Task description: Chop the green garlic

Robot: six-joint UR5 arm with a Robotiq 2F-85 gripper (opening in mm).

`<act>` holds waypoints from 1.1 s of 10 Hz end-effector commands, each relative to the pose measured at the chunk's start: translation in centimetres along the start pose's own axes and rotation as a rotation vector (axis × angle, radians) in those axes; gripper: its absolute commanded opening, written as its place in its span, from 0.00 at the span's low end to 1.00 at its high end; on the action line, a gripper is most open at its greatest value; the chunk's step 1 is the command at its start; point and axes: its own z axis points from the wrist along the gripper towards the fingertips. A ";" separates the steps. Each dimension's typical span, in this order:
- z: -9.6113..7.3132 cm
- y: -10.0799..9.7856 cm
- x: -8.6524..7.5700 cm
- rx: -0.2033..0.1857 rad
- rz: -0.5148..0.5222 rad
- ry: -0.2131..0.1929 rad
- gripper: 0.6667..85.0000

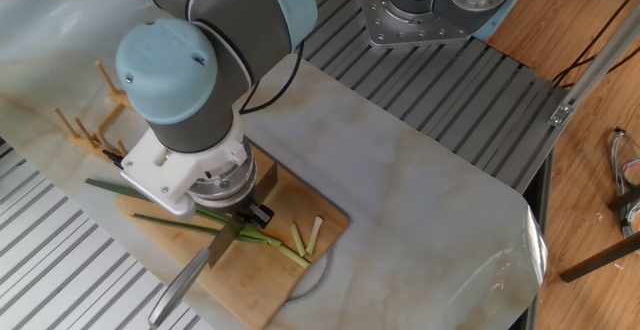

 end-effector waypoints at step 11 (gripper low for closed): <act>-1.7 -0.6 -0.1 -0.018 -0.020 -0.002 0.01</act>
